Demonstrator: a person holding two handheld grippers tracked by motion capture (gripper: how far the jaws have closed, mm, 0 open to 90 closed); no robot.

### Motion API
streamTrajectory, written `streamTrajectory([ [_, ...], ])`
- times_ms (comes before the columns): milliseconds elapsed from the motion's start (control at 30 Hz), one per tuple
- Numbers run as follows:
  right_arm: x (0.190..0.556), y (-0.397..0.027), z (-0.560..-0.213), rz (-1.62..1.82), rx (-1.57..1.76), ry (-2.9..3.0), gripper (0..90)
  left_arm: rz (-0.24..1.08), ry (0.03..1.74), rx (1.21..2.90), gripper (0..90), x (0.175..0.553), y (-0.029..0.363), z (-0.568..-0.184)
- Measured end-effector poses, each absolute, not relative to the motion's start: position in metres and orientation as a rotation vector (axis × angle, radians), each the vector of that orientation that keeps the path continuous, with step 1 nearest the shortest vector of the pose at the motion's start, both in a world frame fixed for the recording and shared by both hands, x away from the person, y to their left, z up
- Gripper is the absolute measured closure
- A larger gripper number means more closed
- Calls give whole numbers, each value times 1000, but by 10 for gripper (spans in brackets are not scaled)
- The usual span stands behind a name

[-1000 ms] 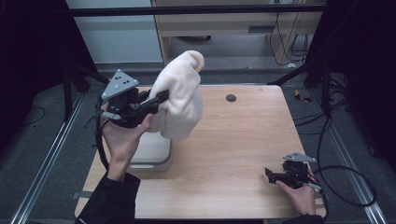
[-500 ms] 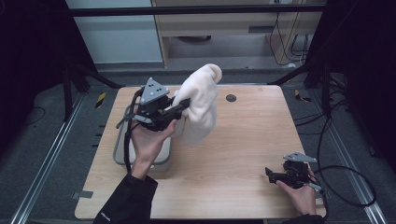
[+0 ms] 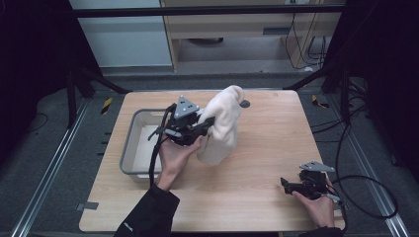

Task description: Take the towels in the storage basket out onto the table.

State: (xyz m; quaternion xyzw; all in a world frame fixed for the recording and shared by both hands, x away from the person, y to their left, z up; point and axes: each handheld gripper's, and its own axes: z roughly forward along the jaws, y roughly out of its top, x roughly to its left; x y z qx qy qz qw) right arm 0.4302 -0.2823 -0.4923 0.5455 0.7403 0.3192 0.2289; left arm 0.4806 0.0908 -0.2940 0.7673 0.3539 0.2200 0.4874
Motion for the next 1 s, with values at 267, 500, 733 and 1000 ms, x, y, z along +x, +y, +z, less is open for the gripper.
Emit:
streamTrajectory([
  [267, 430, -282, -492, 878, 1498, 2039, 61, 512, 865, 1899, 736, 483, 75, -316],
  [500, 430, -282, -493, 879, 1501, 2039, 62, 491, 862, 1931, 735, 482, 60, -335],
  [733, 430, -281, -493, 880, 1505, 2038, 61, 459, 861, 1964, 732, 482, 48, -356],
  [1000, 430, -282, -493, 872, 1508, 2036, 62, 430, 857, 2018, 728, 482, 34, -382],
])
